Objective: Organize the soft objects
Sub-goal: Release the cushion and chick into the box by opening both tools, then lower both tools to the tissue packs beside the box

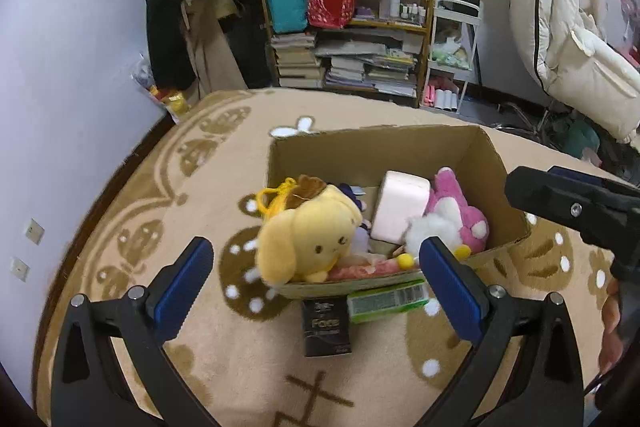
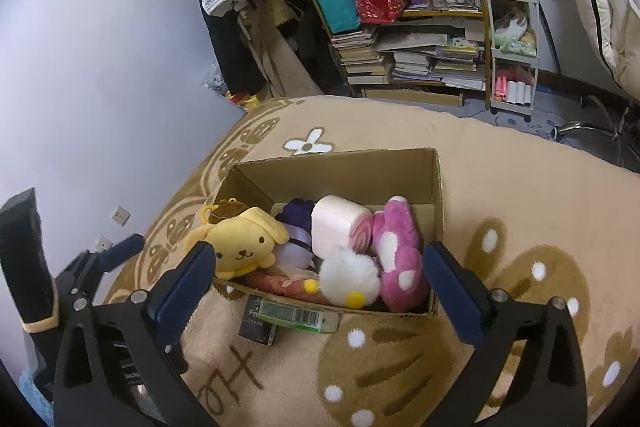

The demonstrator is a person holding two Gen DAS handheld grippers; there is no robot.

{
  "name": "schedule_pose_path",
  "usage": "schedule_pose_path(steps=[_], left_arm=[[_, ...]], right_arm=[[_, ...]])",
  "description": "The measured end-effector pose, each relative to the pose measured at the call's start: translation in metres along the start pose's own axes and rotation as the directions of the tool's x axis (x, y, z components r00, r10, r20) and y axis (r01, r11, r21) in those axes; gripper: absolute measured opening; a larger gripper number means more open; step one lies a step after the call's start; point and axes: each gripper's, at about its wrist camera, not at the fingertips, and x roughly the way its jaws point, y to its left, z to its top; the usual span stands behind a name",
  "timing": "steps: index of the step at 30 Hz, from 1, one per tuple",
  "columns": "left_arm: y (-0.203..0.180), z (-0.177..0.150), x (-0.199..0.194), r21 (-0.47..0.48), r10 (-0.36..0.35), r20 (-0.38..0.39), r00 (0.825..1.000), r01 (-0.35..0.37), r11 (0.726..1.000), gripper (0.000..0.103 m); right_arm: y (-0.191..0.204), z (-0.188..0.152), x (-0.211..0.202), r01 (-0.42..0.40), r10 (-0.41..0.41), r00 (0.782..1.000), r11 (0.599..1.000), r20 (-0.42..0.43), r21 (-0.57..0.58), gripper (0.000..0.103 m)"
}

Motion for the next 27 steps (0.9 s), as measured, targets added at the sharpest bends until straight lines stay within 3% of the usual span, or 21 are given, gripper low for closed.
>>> schedule_pose_path(steps=[9,17,27], left_arm=[[0.028,-0.015,-0.022,-0.068,0.011,-0.002,1.000,-0.011,0.998,0.102],[0.040,-0.036,-0.027,-0.071,0.025,-0.004,1.000,-0.026,0.997,0.102],[0.043,-0.058,0.002,-0.067,0.025,-0.062,0.998,-0.029,0.997,0.102]], right_arm=[[0.009,-0.015,-0.015,-0.036,0.036,0.999,0.999,0.007,0.002,0.103],[0.017,-0.041,-0.013,-0.063,0.064,0.998,0.998,-0.007,0.010,0.103],[0.012,-0.066,0.010,-0.063,0.067,0.996,0.996,-0.061,0.057,0.103]])
